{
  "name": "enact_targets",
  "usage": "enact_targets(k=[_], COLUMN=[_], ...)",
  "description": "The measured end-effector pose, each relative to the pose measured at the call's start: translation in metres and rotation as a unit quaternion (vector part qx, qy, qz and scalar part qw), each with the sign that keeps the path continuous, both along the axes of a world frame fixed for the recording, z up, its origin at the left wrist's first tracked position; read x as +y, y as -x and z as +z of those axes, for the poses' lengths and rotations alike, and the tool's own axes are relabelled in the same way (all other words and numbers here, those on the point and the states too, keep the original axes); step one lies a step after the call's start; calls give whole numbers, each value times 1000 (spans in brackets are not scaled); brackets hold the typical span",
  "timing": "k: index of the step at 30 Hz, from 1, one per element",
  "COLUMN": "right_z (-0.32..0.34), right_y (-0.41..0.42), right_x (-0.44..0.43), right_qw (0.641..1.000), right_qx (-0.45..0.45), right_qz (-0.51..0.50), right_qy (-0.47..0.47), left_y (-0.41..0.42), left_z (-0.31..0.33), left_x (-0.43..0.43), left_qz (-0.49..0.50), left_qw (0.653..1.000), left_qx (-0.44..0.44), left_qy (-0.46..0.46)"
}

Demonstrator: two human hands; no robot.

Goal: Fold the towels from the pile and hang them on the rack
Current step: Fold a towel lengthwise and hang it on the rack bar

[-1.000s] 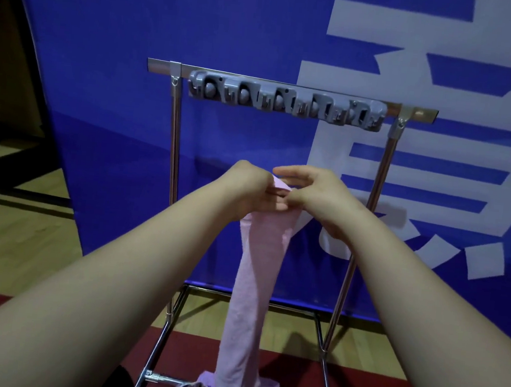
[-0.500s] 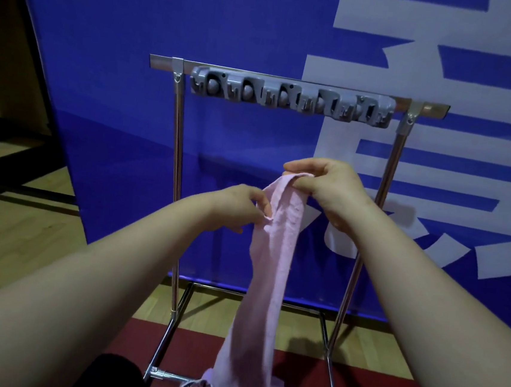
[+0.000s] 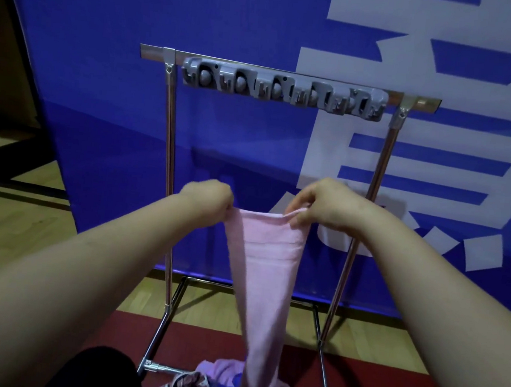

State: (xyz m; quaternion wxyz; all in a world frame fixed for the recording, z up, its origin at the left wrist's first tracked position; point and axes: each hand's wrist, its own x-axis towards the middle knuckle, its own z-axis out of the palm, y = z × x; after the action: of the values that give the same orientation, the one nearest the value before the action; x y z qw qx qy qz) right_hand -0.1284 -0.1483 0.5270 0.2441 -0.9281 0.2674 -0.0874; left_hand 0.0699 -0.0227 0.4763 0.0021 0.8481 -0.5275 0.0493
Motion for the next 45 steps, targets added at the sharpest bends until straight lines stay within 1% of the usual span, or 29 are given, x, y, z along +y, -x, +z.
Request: enact_targets(k=[1, 3, 6, 9, 12, 16, 19, 22, 27, 30, 32, 34, 37, 39, 41, 43, 45], right_z=[-4, -9, -12, -12, -11, -15, -21, -20, -15, -14, -13, -13, -14, -15, -16, -18, -20], right_y=[0, -2, -8, -11, -8, -3, -2, -2, -3, -1, -1, -2, -1, 0, -2, -5, -8], right_x=[1, 3, 5, 2, -1, -5, -6, -5, -4, -3, -1, -1, -2, -3, -3, -3, -3], right_qw=[999, 998, 996, 992, 990, 990, 994, 992, 976, 966, 962, 959, 956, 959, 964, 966, 967], right_qx=[30, 53, 59, 67, 67, 69, 40, -6, -107, -166, -201, -232, -254, -245, -227, -215, -208], right_qz=[10, 17, 23, -9, -33, -56, -64, -82, -135, -136, -132, -128, -115, -102, -94, -91, -91], right_qy=[17, 39, 69, 107, 117, 113, 85, 97, 134, 147, 132, 103, 87, 97, 104, 112, 112], left_y=[-4, -7, -9, -12, -15, -15, -13, -8, 1, 5, 9, 11, 10, 14, 23, 28, 32], left_z=[3, 9, 17, 23, 28, 39, 43, 46, 54, 60, 63, 59, 49, 49, 52, 55, 54], left_x=[-2, -6, -8, -9, -8, -10, -8, -3, 4, 8, 10, 10, 13, 15, 14, 11, 7], left_qz=[6, 18, 42, 43, 28, 32, 31, 29, 27, 37, 36, 3, -82, -135, -162, -155, -111], left_qw=[1000, 998, 996, 993, 990, 989, 991, 992, 993, 989, 989, 985, 965, 959, 968, 977, 981], left_qx=[-26, -50, -48, -44, -26, -21, -20, -12, 15, 29, 21, 33, 117, 150, 141, 129, 150], left_qy=[14, 35, 65, 103, 133, 141, 130, 124, 116, 138, 143, 166, 221, 197, 132, 62, 50])
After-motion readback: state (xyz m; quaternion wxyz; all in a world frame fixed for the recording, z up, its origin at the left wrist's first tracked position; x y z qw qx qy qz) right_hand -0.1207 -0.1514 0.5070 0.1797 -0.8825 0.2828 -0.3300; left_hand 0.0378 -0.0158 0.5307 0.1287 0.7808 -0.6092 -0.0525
